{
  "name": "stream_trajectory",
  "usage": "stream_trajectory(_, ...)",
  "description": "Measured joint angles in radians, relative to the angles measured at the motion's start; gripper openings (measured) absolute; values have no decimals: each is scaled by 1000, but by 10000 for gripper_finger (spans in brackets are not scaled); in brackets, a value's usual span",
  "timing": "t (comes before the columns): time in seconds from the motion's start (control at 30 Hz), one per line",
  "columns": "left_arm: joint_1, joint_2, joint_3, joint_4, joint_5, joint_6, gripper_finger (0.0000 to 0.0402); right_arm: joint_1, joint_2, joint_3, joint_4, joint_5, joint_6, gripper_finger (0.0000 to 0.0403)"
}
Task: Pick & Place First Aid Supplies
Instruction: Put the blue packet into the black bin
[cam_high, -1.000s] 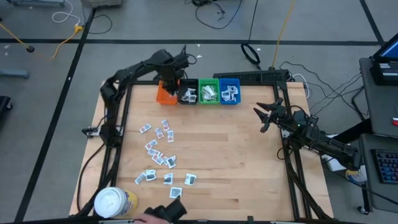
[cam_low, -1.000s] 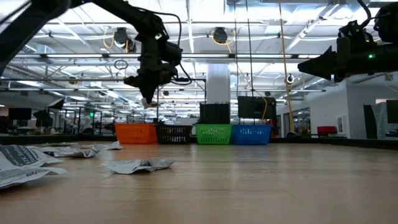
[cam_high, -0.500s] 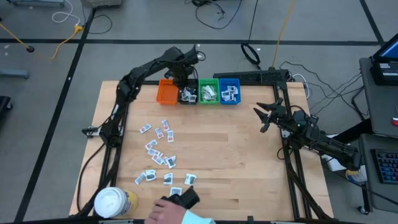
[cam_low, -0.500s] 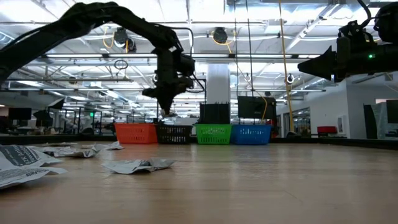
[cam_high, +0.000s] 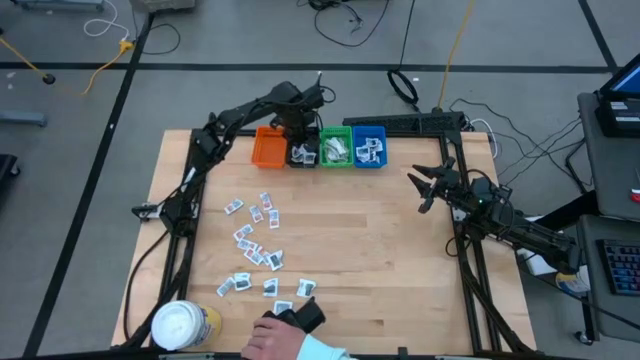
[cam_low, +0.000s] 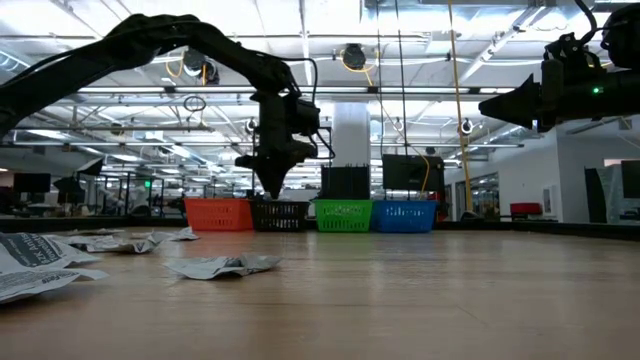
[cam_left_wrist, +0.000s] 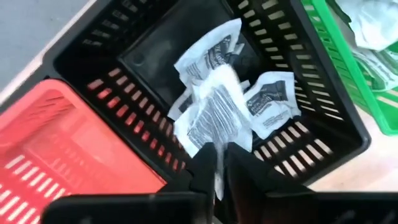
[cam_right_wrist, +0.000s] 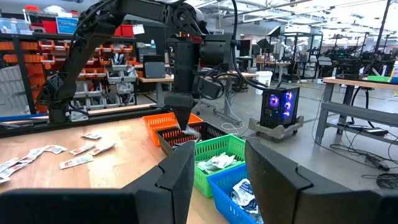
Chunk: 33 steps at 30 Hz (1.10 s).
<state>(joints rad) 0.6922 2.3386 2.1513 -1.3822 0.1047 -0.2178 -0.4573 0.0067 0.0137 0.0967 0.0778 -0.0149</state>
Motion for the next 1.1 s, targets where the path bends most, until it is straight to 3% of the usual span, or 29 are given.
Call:
stream_trajectory(0.4,3,-21,-1,-21,1,-3,177,0,0,0,0,0,0,139)
stream_trajectory(0.87,14,-125,-1,-158,6,-12,186,0,0,0,0,0,0,139)
stream_trajectory(1.1,-56,-129,-7,-183,-15,164,186,0,0,0,0,0,0,139)
